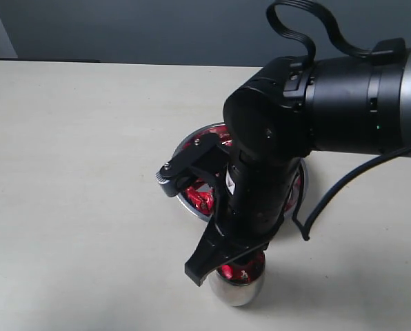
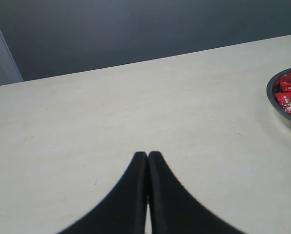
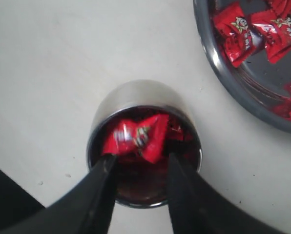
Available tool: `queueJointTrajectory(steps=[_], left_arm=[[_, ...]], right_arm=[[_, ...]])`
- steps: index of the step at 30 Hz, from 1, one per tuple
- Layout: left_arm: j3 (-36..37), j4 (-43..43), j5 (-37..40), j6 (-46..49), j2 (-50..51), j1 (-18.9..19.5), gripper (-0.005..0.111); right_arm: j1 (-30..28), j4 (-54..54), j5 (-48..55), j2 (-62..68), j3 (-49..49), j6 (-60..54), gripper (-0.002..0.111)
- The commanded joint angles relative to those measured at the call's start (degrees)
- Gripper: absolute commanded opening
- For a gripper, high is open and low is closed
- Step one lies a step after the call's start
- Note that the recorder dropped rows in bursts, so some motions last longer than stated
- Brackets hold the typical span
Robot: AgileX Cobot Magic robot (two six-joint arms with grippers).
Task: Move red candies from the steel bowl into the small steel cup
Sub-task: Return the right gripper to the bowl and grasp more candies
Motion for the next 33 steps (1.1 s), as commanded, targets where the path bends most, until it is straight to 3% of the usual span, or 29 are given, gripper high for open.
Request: queueJointTrajectory(steps=[1, 12, 16, 25, 33], left_arm=[[0.3, 0.1, -0.4, -0.3, -0.2, 0.1, 0.000], [0.3, 0.1, -0.4, -0.3, -0.2, 0.1, 0.000], [0.3, 0.1, -0.4, -0.3, -0.2, 0.1, 0.000], [0.3, 0.1, -0.4, -0.3, -0.2, 0.1, 0.000], [0.3, 0.1, -0.4, -0.3, -0.2, 0.1, 0.000]], right_arm=[[0.1, -0.6, 0.3, 0.0, 0.1, 0.2, 0.036], [-0.2, -13.7, 1.5, -0.3, -4.5, 6.0, 0.036], [-2.9, -15.3, -0.3, -0.1, -7.0, 6.0, 0.036], [-15.7, -8.4, -2.9, 5.5, -7.5, 1.1, 0.036], [-20.0, -3.4, -3.7, 13.0, -8.0, -3.3, 0.036]])
